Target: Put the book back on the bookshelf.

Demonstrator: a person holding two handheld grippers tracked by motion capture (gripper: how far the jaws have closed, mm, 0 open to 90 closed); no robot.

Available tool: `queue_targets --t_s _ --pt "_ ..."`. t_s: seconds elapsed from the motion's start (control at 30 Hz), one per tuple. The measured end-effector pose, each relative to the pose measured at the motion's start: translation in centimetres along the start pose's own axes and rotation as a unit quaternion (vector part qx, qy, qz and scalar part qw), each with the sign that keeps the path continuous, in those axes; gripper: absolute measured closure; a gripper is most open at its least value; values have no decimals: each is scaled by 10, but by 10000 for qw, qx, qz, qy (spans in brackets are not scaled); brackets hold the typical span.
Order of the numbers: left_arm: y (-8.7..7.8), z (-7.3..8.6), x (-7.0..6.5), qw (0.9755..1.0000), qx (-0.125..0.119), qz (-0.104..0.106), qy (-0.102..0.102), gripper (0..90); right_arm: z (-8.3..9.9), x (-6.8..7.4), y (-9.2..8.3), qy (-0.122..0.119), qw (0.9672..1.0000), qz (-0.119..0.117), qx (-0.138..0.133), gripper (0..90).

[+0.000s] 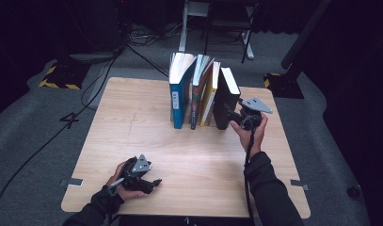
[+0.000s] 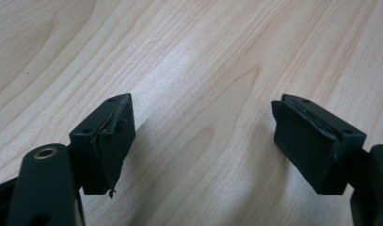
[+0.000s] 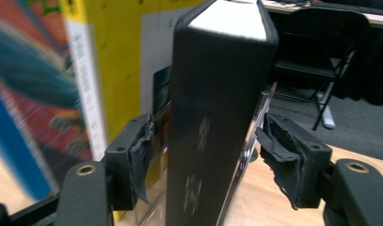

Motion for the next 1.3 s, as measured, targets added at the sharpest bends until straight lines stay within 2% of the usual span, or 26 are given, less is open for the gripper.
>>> queue_targets --t_s 0.07,0.1,0.13,0.2,0.27,0.37,0.47,0.6,0.83,1.07,1.3 --pt "0 0 0 10000 0 -1 -1 213 7 -2 -6 -79 10000 5 -20 445" --pt "0 0 0 10000 -2 -1 -1 213 12 -2 -8 -100 9999 -71 -19 484" --pt "0 0 0 10000 -2 -1 -4 212 18 -1 -8 -118 9998 -151 63 486" --pt "0 0 0 10000 -1 0 -4 212 31 0 -7 -233 9994 -137 210 521" --pt "0 0 0 10000 -1 -1 -6 212 44 -1 -2 -230 9990 -125 352 549" --pt "0 0 0 10000 1 3 -4 211 54 -1 4 -201 9984 -162 509 583" --pt "0 0 0 10000 5 7 1 211 62 3 10 -380 9973 -173 600 599" --pt "0 0 0 10000 3 6 0 211 64 6 14 -383 9977 -118 549 632" --pt "0 0 0 10000 1 26 20 210 62 11 22 -394 9974 -210 567 607" --pt "0 0 0 10000 1 27 21 210 59 11 31 -212 9980 -120 591 600" --pt "0 0 0 10000 2 28 20 210 57 10 35 -297 9972 -85 683 590"
Point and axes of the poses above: each handheld gripper's, and its own axes: y roughly forward along the jaws, z roughly out of its underside, x roughly to its left, the point moved 8 cm from there along y, roughly forward along the jaws, and after that the axes turned 6 degrees about z, right-handed, at the moved point
